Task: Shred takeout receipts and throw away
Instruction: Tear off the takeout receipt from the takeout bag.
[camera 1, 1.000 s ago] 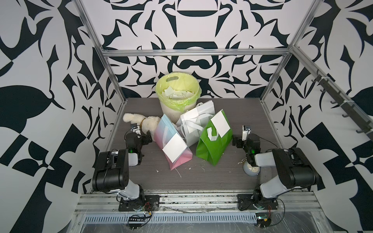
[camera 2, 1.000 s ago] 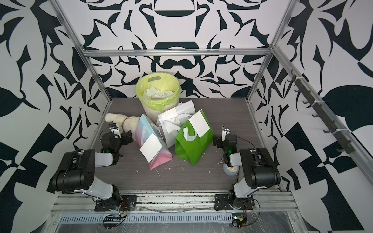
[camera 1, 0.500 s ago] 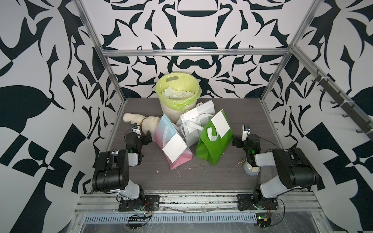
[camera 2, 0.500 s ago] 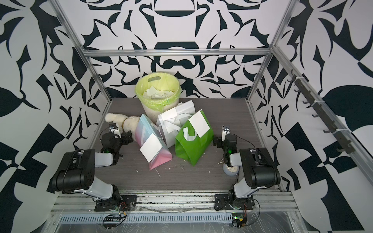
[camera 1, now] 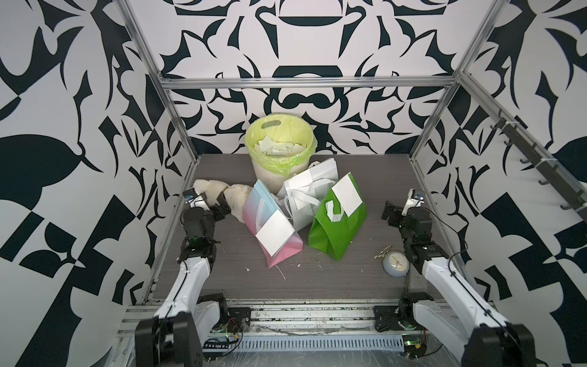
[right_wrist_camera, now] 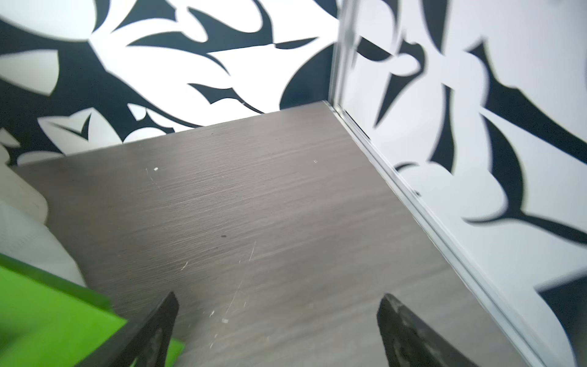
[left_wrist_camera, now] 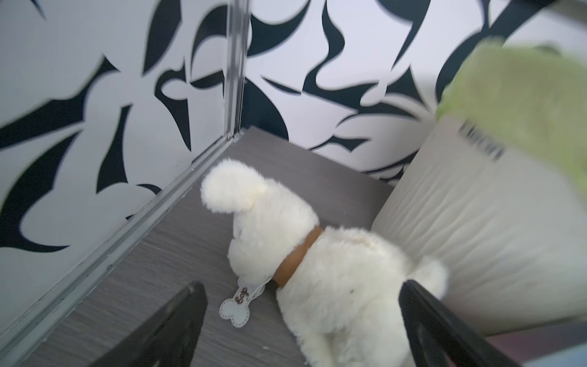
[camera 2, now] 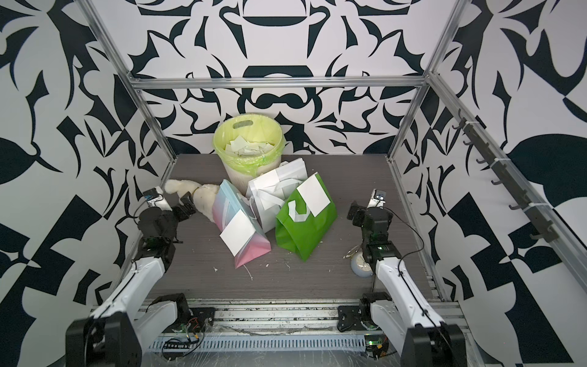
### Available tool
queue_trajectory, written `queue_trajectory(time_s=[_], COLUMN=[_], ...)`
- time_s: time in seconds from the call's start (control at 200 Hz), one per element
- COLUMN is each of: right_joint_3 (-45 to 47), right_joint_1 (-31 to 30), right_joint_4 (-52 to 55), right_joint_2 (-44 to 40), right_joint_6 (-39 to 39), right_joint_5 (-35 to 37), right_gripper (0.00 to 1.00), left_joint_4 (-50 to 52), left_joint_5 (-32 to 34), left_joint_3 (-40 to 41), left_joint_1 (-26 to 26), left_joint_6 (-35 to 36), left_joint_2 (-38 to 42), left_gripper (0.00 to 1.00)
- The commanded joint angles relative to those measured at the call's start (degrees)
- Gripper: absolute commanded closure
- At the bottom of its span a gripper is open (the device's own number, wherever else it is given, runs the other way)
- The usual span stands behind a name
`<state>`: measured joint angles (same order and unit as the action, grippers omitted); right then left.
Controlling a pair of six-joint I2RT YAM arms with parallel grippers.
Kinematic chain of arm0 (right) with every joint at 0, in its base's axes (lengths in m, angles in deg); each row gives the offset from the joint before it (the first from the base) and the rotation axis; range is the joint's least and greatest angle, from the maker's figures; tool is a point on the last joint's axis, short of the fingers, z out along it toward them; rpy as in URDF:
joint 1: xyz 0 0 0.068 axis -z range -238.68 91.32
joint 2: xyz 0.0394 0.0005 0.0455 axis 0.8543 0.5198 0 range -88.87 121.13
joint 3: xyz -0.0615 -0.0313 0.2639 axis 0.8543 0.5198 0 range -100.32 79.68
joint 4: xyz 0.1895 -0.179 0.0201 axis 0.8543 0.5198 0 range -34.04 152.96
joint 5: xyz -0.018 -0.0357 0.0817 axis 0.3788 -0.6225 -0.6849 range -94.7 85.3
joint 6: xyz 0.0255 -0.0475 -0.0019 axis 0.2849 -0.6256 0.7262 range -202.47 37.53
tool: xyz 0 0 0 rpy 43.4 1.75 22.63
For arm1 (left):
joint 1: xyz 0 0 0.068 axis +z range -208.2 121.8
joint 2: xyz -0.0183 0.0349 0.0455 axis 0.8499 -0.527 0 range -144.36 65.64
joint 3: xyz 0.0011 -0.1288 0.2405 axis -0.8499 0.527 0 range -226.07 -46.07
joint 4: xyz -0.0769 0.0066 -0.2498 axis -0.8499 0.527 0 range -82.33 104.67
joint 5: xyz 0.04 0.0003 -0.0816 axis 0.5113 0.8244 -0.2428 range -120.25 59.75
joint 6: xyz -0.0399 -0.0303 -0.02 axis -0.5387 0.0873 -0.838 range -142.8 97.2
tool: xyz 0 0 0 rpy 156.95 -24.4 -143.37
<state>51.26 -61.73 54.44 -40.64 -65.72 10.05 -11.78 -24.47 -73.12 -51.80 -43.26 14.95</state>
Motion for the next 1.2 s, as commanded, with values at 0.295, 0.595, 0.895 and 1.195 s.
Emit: queue_trajectory(time_s=[0.295, 0.595, 0.895, 1.195], right_joint_3=[-12.20, -0.58, 0.70, 4.08], right_joint_1=[0.33, 0.49, 0.34, 0.17], right_joint_4=[28.94, 7.53, -1.28, -12.86], right_joint_2=[-8.49, -11.56, -5.19, 0.28], right_joint_6=[27.34, 48.74, 52.16, 56.99], right_joint_5=[-34.06, -43.48, -48.66, -48.58], right_gripper=[0.00, 0.00, 0.16, 0.33], left_joint_4=[36.25, 47.39, 56.70, 65.06], left_joint_5=[-11.20, -16.09, -9.16, -6.54], left_joint_3=[-16.32, -40.44, -61.18, -74.53], left_joint_1=[0.22, -25.58, -51.87, -54.56], left_joint_6=[-23.80, -17.37, -11.06, -8.79], left_joint_2=[18.40, -5.11, -29.53, -42.94], left_gripper=[0.06, 0.14, 0.24, 0.31])
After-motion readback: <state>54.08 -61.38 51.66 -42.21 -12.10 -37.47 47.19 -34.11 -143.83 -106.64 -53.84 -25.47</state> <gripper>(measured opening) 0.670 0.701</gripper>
